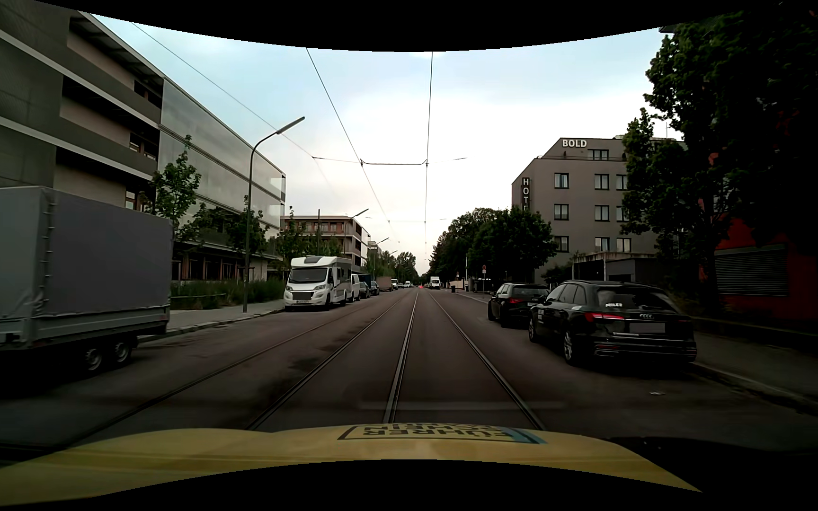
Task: Follow the waypoints while adhering to traffic rules and regulations
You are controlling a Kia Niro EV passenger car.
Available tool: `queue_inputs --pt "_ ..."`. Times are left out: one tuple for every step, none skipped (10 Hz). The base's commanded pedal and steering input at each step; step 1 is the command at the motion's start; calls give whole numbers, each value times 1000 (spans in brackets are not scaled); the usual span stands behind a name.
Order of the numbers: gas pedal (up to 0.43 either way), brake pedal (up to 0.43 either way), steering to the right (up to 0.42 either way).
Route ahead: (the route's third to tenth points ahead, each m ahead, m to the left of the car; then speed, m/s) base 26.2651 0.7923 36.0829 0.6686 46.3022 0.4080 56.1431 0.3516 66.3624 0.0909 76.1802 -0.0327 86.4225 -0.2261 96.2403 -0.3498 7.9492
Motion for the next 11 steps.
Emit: queue_inputs --pt "87 0 5" --pt "87 0 5" --pt "87 0 5" --pt "87 0 5" --pt "87 0 5" --pt "87 0 5" --pt "87 0 5" --pt "87 0 5" --pt "87 0 4" --pt "87 0 4" --pt "87 0 4"
